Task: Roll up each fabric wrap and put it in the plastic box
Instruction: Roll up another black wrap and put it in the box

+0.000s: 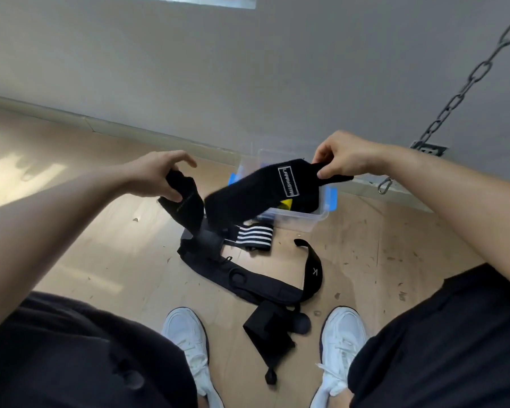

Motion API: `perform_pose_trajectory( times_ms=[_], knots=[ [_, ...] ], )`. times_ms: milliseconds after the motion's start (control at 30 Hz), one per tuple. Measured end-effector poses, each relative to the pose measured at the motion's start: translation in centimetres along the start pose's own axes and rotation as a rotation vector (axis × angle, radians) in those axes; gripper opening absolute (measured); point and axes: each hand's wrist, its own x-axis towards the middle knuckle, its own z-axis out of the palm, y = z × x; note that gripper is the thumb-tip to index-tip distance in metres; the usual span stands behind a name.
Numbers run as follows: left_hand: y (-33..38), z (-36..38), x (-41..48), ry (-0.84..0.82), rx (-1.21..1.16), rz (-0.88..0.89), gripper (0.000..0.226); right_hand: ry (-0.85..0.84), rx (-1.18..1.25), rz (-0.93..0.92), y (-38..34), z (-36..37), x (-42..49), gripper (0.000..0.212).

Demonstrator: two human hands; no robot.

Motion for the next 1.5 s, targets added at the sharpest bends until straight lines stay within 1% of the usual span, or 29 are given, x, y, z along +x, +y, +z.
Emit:
perform_pose_trajectory(
  times_ms=[67,133,200,233,300,367,433,500,567,600,633,733,833,867,933,967,1033,1100,1167,1300,1400,1467,1500],
  knots=[
    [-0.2,-0.3,0.1,0.097,-0.071,-0.043,0.058,0.051,0.07,-0.04,0.3,-0.9,-0.2,0.012],
    [0.0,-0.6,0.0,0.19,-0.223,-0.077,0.047,0.065,0.147,-0.107,0.2,-1.1,-0.6,0.012],
    [0.7,-1.0,0.0,0.243,-0.37,-0.095,0.037,0.099,0.282,-0.161,-0.2,-0.8,-0.7,0.016],
    [1.2,-1.1,-0.1,0.247,-0.427,-0.088,0.033,0.117,0.371,-0.186,-0.5,-0.6,-0.7,0.017],
    [2.4,-1.2,-0.3,0.234,-0.547,-0.068,0.026,0.107,0.57,-0.237,-1.4,0.0,-0.7,0.013],
    [3.4,-1.3,-0.4,0.212,-0.694,-0.038,0.027,0.045,0.782,-0.241,-2.5,0.4,-0.8,0.007],
    [4.3,-1.4,-0.5,0.183,-0.824,0.001,0.028,-0.002,0.891,-0.22,-3.7,1.0,-1.1,0.007],
    [5.1,-1.5,-0.6,0.133,-0.949,0.049,0.026,-0.045,0.887,-0.221,-4.8,1.9,-1.5,0.007],
    [5.9,-1.6,-0.8,0.073,-1.045,0.107,0.029,-0.105,0.863,-0.223,-5.7,2.8,-1.7,0.026],
    [6.2,-1.6,-0.8,0.051,-1.092,0.129,0.032,-0.131,0.846,-0.23,-6.1,3.0,-1.8,0.031],
    [6.5,-1.6,-0.8,0.033,-1.141,0.145,0.036,-0.15,0.833,-0.241,-6.4,3.2,-2.0,0.031],
    [7.7,-1.6,-0.5,0.014,-1.291,0.179,0.039,-0.181,0.805,-0.272,-7.1,3.8,-2.1,0.017],
    [8.8,-1.5,-0.3,0.079,-1.412,0.181,0.027,-0.14,0.84,-0.249,-7.7,4.3,-1.9,0.013],
    [9.0,-1.4,-0.2,0.104,-1.435,0.171,0.026,-0.108,0.873,-0.234,-7.9,4.4,-1.8,0.012],
    [8.9,-1.2,-0.2,0.092,-1.423,0.146,0.036,-0.04,0.96,-0.206,-8.3,4.3,-1.7,0.014],
    [8.7,-1.0,-0.2,0.044,-1.365,0.137,0.042,-0.007,1.002,-0.193,-8.4,4.2,-1.7,0.016],
    [8.0,-0.2,-0.1,-0.105,-1.187,0.14,0.05,0.048,1.07,-0.166,-8.5,3.7,-1.7,0.022],
    [7.7,1.0,0.0,-0.18,-1.108,0.132,0.048,0.085,1.13,-0.143,-8.4,3.2,-1.6,0.029],
    [8.0,2.0,0.0,-0.156,-1.133,0.104,0.04,0.115,1.193,-0.123,-8.3,2.8,-1.7,0.033],
    [8.7,2.4,0.1,-0.096,-1.079,0.171,0.035,0.113,1.29,-0.11,-8.2,2.4,-1.9,0.024],
    [8.8,2.4,0.4,0.066,-1.081,0.142,0.034,0.09,1.354,-0.071,-7.9,2.1,-2.0,0.026],
    [8.6,2.2,0.6,0.166,-1.077,0.113,0.031,0.081,1.352,-0.025,-7.6,1.8,-2.1,0.021],
    [8.4,2.1,0.6,0.191,-1.062,0.11,0.029,0.077,1.326,-0.002,-7.4,1.6,-2.1,0.018]
  ],
)
